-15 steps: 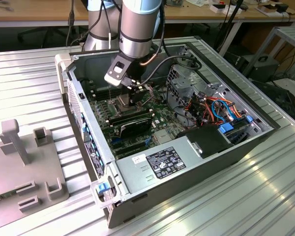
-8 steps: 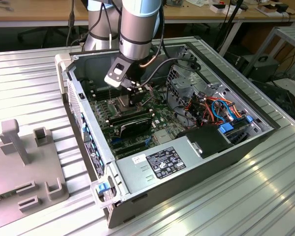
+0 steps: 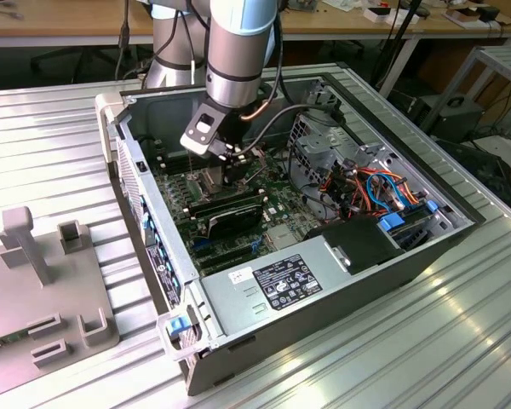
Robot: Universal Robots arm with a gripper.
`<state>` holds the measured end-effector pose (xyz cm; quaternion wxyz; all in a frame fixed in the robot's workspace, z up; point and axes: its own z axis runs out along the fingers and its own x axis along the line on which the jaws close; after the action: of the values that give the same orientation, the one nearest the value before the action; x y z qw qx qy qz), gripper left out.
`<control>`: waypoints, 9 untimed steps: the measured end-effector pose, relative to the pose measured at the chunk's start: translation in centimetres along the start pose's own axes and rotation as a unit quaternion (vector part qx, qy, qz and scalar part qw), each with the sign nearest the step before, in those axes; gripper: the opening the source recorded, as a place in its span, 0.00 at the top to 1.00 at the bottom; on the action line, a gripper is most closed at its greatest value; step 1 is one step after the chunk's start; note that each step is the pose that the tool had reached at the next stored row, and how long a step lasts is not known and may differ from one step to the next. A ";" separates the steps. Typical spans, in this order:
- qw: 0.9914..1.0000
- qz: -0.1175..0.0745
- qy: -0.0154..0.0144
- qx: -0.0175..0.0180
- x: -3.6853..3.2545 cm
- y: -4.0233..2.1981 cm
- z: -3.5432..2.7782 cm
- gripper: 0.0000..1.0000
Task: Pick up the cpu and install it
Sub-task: 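Place the cpu into insertion slot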
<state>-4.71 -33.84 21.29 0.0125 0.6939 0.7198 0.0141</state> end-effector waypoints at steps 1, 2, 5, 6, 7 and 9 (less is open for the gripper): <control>1.000 0.000 0.000 0.000 0.01 0.00 0.08 0.45; 1.000 0.000 0.000 0.000 0.01 0.00 0.14 0.45; 1.000 0.000 0.000 0.000 0.01 -0.01 0.38 0.45; 1.000 0.000 0.000 0.000 0.01 -0.02 0.45 0.45; 1.000 0.000 0.000 0.000 0.01 -0.02 0.54 0.45; 1.000 0.000 0.000 0.000 0.01 -0.03 0.72 0.45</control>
<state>-4.71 -33.83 20.57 0.0125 0.6939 0.7198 0.0141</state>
